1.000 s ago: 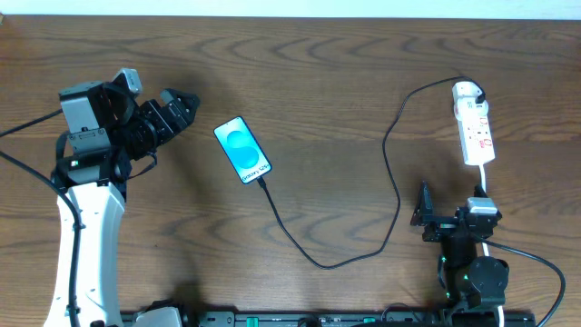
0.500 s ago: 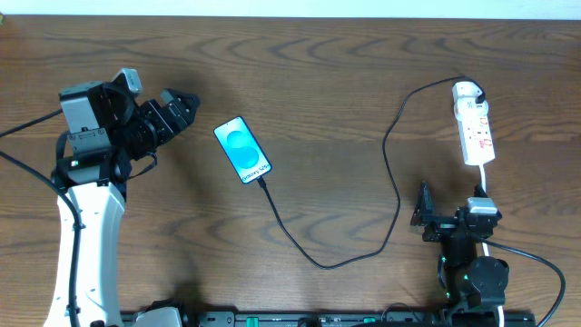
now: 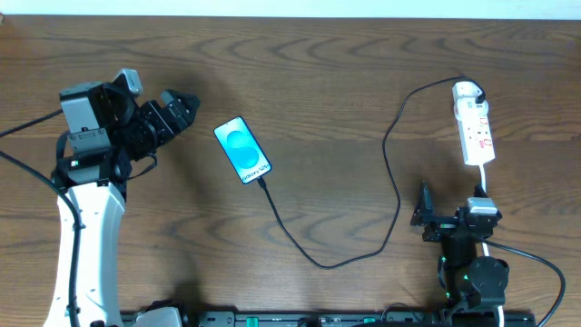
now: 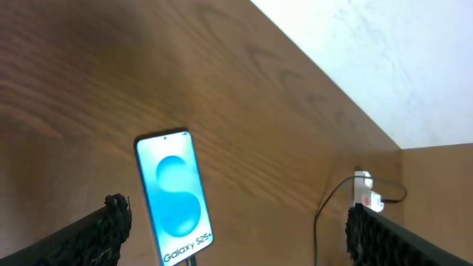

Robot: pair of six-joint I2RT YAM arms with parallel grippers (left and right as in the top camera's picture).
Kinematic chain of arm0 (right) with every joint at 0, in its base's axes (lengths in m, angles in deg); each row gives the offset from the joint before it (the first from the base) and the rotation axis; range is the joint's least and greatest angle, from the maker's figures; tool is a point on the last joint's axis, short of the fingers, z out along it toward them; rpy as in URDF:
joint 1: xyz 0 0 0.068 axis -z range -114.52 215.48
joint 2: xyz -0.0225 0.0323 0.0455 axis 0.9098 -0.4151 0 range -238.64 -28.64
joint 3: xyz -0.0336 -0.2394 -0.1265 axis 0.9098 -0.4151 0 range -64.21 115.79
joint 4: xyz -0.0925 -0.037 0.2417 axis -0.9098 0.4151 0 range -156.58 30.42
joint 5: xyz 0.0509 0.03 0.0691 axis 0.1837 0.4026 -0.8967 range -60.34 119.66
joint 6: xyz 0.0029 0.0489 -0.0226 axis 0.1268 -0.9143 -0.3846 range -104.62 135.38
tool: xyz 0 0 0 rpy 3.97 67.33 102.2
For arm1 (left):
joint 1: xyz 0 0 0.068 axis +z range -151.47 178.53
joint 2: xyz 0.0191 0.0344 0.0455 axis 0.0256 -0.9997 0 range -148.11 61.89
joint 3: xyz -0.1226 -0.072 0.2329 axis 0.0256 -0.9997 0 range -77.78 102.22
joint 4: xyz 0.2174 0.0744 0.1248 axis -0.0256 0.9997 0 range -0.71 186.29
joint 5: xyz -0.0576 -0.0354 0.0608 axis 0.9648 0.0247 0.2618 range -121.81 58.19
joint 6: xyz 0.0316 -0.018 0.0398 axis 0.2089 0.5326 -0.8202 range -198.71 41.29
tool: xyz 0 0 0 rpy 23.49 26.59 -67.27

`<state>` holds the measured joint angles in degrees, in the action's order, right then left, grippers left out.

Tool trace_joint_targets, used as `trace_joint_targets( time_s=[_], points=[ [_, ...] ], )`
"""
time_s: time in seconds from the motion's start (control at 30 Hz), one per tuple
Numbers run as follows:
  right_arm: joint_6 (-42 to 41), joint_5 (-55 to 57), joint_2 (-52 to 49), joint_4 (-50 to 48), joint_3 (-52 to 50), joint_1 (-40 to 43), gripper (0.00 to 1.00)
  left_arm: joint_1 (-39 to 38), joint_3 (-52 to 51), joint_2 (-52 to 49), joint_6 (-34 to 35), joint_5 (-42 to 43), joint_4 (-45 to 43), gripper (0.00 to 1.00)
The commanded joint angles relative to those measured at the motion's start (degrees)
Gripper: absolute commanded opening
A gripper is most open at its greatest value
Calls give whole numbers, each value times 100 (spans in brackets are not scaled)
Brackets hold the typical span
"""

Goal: Plug charger to phone and switch on socket

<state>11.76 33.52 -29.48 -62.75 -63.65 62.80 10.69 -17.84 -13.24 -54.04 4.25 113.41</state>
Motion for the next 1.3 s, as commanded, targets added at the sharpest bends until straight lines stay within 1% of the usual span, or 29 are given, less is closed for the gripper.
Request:
trace_joint_targets(
  time_s=[0.0,0.1,0.2,0.23,0.37,0.47,0.53,0.67,0.8,1.03,1.27],
  points=[
    [72,9,52,11,-24,39,99,4,103,35,-199,-284,33,95],
    [70,9,52,11,-24,39,99,-2,103,85,-201,-496,111,95],
    [70,9,52,11,-24,39,99,-42,-11,330,-398,-1014,157,95],
    [70,9,52,11,-24,39,99,-98,-122,525,-632,-1276,157,95],
    [70,9,52,11,-24,39,99,-328,-527,1198,-1421,-1744,125,95],
    [70,9,52,11,-24,39,99,-463,-977,1823,-2122,-1821,-22,95],
    [70,9,52,11,-24,39,99,-527,-1325,2247,-2452,-1871,-157,95],
    [70,9,52,11,-24,39,99,-619,-2072,3053,-2509,-2205,-667,95],
    [70,9,52,11,-24,39,99,-625,-2942,3939,-2511,-2341,-1211,95],
    [70,9,52,11,-24,39,99,-625,-4129,5156,-2555,-2481,-1836,95],
    [70,9,52,11,-24,39,99,-625,-5099,6026,-2632,-2522,-2686,95]
  ],
)
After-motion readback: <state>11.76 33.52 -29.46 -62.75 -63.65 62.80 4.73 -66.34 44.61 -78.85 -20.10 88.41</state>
